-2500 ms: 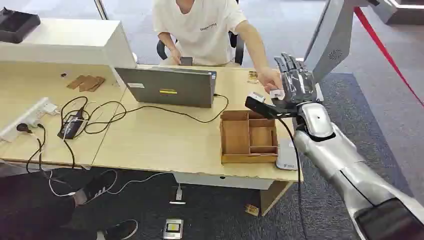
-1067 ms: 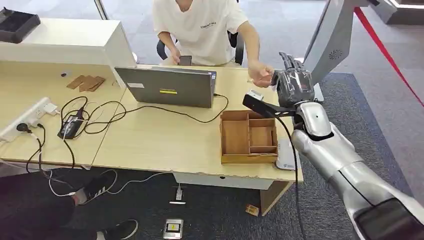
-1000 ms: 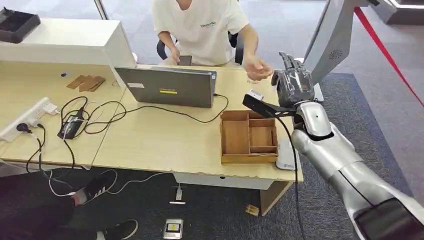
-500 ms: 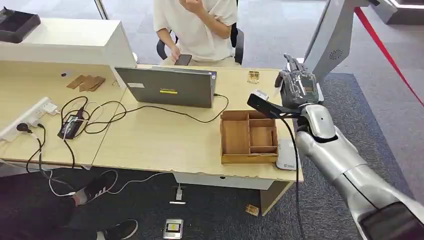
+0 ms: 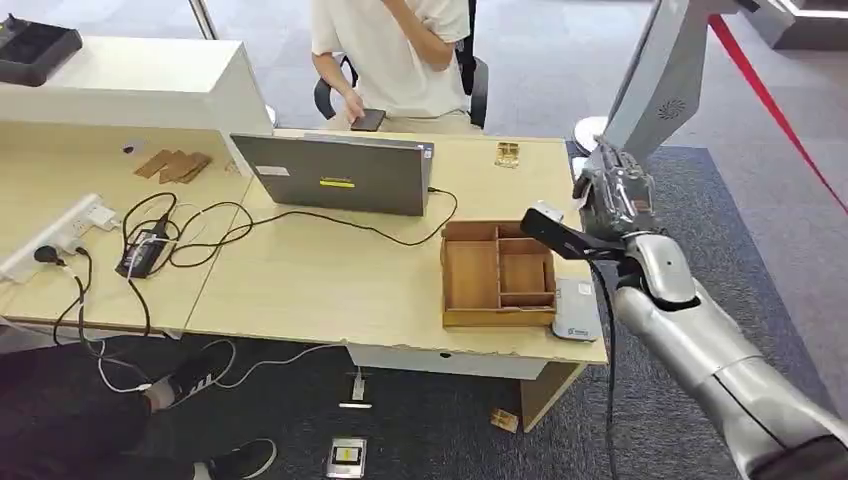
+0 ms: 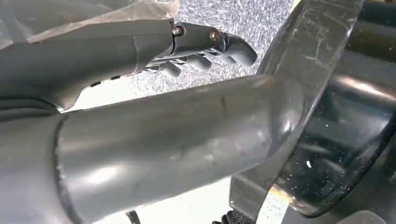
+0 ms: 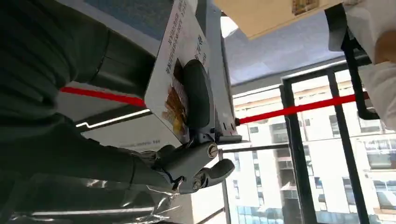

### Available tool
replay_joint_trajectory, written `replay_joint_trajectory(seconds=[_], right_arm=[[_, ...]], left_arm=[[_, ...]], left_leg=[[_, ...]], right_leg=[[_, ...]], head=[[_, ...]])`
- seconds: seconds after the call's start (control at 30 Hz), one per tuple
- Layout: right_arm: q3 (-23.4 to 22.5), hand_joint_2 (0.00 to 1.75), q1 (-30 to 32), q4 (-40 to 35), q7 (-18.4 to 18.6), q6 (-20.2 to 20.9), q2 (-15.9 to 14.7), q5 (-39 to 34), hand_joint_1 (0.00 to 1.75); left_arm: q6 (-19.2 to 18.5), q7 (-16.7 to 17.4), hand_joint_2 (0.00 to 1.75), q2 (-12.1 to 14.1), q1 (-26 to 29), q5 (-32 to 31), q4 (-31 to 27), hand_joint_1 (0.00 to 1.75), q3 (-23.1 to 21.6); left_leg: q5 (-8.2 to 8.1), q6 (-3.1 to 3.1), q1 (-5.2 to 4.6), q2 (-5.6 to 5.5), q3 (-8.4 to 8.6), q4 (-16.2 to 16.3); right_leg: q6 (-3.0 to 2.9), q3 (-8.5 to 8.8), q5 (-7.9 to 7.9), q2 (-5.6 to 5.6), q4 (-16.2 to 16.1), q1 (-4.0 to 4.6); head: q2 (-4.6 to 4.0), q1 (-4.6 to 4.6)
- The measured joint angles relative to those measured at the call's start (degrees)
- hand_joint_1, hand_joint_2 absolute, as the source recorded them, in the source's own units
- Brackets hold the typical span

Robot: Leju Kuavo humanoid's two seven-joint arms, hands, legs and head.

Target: Pass the card to the sensor for recognition and then transmit it.

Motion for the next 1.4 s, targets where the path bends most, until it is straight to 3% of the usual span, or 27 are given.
replay_joint_trajectory(seconds=[0.4, 1.4], right_arm=[[-2.01, 1.75, 6.48, -1.97, 0.09, -0.15, -5.18, -2.21, 1.75], [-2.71, 1.75, 13.31, 1.72, -0.87, 2.25, -5.40, -3.98, 1.75]], left_arm=[[0.04, 0.77, 0.00, 0.00, -0.15, -0.07, 0.00, 0.00, 0.07], [0.06, 0.77, 0.00, 0.00, -0.09, 0.17, -0.02, 0.00, 0.07]], left_leg=[[-0.02, 0.02, -0.02, 0.01, -0.02, -0.01], [-0.03, 0.01, -0.01, 0.02, -0.03, -0.01]], right_leg=[[0.00, 0.00, 0.00, 0.01, -0.02, -0.03], [0.00, 0.00, -0.01, 0.01, -0.02, -0.03]], head=[[0.00, -0.02], [0.00, -0.02]])
